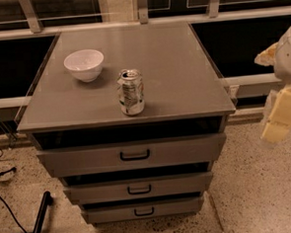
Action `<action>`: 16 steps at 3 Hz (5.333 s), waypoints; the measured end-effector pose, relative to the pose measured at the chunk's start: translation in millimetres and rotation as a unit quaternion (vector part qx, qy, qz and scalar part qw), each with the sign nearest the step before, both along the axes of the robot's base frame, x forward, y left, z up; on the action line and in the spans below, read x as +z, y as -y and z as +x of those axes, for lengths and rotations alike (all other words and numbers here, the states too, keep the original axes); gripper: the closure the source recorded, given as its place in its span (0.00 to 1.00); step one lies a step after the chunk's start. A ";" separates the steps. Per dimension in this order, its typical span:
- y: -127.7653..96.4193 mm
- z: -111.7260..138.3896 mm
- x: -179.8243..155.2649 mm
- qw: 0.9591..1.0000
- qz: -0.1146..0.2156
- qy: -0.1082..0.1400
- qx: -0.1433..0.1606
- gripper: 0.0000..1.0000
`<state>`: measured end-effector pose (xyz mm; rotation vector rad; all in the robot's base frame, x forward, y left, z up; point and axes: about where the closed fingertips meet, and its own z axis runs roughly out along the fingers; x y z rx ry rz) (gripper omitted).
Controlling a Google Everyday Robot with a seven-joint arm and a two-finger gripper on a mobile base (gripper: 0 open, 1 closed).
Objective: Open bottom drawer
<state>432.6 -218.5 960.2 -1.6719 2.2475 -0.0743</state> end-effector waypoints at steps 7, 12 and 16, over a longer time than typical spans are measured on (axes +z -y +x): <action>-30.0 -32.3 -185.5 0.998 0.061 0.004 -0.027 0.00; -65.6 -98.7 -415.4 0.984 0.159 -0.030 -0.070 0.00; -52.3 -59.8 -586.0 0.990 0.128 -0.009 0.057 0.00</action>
Offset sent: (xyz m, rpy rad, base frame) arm -0.0247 0.0248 -0.1683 0.0819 -0.0831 -0.0596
